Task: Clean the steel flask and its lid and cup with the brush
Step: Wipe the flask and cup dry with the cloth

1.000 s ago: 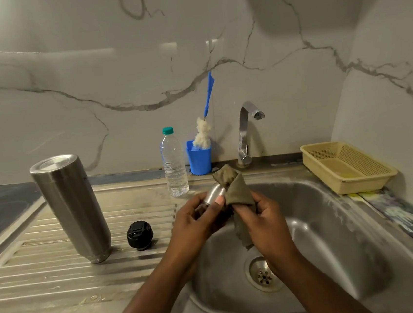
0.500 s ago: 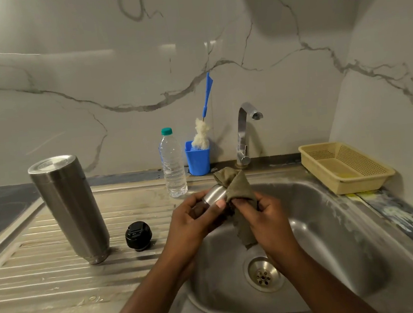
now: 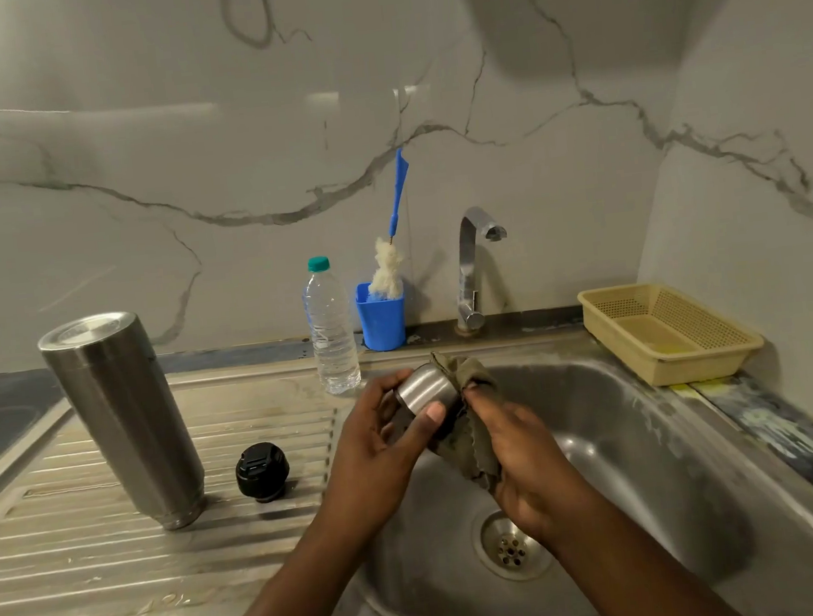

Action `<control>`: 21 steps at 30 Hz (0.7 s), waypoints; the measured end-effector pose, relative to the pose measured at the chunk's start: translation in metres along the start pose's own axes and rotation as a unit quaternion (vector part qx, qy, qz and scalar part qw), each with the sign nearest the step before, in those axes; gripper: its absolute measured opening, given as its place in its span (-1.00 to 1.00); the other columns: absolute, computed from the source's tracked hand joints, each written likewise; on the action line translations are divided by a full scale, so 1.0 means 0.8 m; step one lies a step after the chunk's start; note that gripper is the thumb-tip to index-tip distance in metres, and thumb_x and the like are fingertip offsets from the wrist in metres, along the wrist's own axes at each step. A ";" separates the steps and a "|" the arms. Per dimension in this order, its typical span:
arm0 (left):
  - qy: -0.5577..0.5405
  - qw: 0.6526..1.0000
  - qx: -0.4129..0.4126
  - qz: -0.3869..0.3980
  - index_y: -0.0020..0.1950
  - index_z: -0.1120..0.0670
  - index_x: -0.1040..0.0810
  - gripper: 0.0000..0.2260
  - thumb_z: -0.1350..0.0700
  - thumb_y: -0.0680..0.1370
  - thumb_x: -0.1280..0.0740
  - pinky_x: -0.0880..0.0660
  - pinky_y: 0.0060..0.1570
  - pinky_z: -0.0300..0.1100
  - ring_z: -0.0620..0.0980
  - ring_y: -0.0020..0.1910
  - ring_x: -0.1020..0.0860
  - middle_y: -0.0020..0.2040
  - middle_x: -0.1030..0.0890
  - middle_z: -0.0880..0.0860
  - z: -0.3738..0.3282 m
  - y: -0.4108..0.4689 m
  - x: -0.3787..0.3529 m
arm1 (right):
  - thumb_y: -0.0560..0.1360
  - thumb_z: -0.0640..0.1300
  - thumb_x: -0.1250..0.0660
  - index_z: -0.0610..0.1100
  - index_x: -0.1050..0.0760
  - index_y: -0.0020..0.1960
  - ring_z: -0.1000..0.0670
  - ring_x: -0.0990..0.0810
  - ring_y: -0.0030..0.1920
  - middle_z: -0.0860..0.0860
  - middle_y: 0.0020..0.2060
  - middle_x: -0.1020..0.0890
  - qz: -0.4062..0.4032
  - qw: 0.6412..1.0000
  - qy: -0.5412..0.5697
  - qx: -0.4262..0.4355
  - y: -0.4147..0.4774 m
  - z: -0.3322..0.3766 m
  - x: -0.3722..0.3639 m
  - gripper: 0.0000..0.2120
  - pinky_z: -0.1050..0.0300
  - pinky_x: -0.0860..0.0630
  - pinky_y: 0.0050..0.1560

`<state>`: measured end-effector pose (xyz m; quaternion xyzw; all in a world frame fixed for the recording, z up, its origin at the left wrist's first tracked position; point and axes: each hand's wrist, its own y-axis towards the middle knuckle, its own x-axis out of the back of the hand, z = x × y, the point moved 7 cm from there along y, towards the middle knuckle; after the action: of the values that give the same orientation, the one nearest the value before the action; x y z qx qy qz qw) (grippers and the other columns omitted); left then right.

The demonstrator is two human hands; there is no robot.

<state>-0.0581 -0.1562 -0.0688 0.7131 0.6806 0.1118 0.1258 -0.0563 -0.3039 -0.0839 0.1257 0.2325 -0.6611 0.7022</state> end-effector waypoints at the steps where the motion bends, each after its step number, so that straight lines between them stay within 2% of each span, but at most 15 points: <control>1: 0.021 1.000 -0.010 -0.007 0.39 -0.04 -0.54 -0.61 0.10 0.58 -0.50 -0.66 0.16 -0.10 -0.05 0.25 -0.67 0.24 -0.69 -0.06 -0.001 0.000 0.002 | 0.69 -0.08 -0.26 -0.24 -0.61 0.26 -0.16 -0.73 0.13 -0.22 0.08 -0.74 -0.010 1.000 -0.013 0.009 0.001 0.002 0.002 -0.70 -0.15 -0.62 0.24; 4: 0.113 0.991 -0.061 -0.042 0.38 -0.07 -0.54 -0.55 0.06 0.53 -0.57 -0.66 0.18 -0.02 -0.10 0.25 -0.66 0.25 -0.66 -0.14 -0.006 0.001 0.010 | 0.67 -0.12 -0.30 -0.26 -0.63 0.23 -0.15 -0.76 0.06 -0.20 0.03 -0.76 -0.032 0.999 -0.033 0.028 -0.001 0.006 0.006 -0.74 -0.03 -0.69 0.00; 8: 0.120 0.987 -0.077 -0.072 0.33 -0.05 -0.56 -0.53 0.13 0.48 -0.62 -0.65 0.19 -0.09 -0.13 0.21 -0.67 0.20 -0.68 -0.14 -0.007 0.002 0.020 | 0.66 -0.13 -0.31 -0.27 -0.64 0.21 -0.19 -0.76 0.04 -0.23 0.02 -0.75 -0.027 0.999 -0.025 0.019 -0.005 0.002 0.001 -0.75 0.04 -0.71 -0.11; 13: 0.094 0.993 -0.054 -0.040 0.31 -0.02 -0.57 -0.59 0.10 0.50 -0.59 -0.66 0.14 -0.10 -0.07 0.18 -0.70 0.17 -0.72 -0.06 -0.002 -0.001 0.007 | 0.72 -0.05 -0.18 -0.24 -0.57 0.34 -0.16 -0.69 0.20 -0.24 0.15 -0.71 -0.012 0.996 0.073 -0.045 -0.002 -0.013 -0.007 -0.64 -0.02 -0.64 0.09; 15: 0.065 0.997 -0.038 -0.023 0.31 0.00 -0.59 -0.65 0.05 0.54 -0.53 -0.67 0.11 -0.09 -0.07 0.17 -0.70 0.17 -0.72 -0.06 -0.001 -0.003 -0.002 | 0.73 0.00 -0.12 -0.20 -0.54 0.39 -0.18 -0.64 0.30 -0.23 0.21 -0.69 0.012 0.992 0.108 -0.066 -0.004 -0.013 -0.007 -0.60 -0.04 -0.58 0.20; 17: 0.051 0.998 -0.023 -0.027 0.29 -0.01 -0.62 -0.70 -0.03 0.58 -0.45 -0.66 0.09 -0.15 -0.08 0.15 -0.71 0.14 -0.73 -0.06 -0.004 -0.002 -0.004 | 0.73 0.00 -0.12 -0.19 -0.55 0.38 -0.19 -0.63 0.31 -0.23 0.23 -0.68 0.036 0.990 0.120 -0.068 -0.005 -0.010 -0.009 -0.60 -0.09 -0.54 0.32; 19: 0.047 0.998 -0.009 -0.040 0.26 -0.02 -0.66 -0.70 -0.11 0.60 -0.35 -0.64 0.06 -0.24 -0.11 0.09 -0.71 0.08 -0.75 -0.05 -0.005 0.000 0.000 | 0.71 -0.04 -0.19 -0.20 -0.58 0.33 -0.18 -0.67 0.26 -0.21 0.19 -0.70 0.039 0.995 0.080 -0.044 -0.003 -0.008 -0.010 -0.66 -0.13 -0.53 0.36; 21: 0.027 0.998 0.011 -0.055 0.23 -0.03 -0.69 -0.69 -0.14 0.62 -0.30 -0.63 0.07 -0.24 -0.11 0.07 -0.70 0.05 -0.75 -0.05 -0.002 0.000 0.009 | 0.66 -0.07 -0.32 -0.17 -0.63 0.26 -0.14 -0.73 0.15 -0.15 0.10 -0.75 0.005 0.999 -0.039 0.016 0.002 -0.004 -0.004 -0.74 -0.16 -0.59 0.30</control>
<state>-0.0581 -0.1487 -0.0673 0.6726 0.7231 0.1161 0.1057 -0.0553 -0.2998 -0.0853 0.1122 0.1932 -0.6660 0.7117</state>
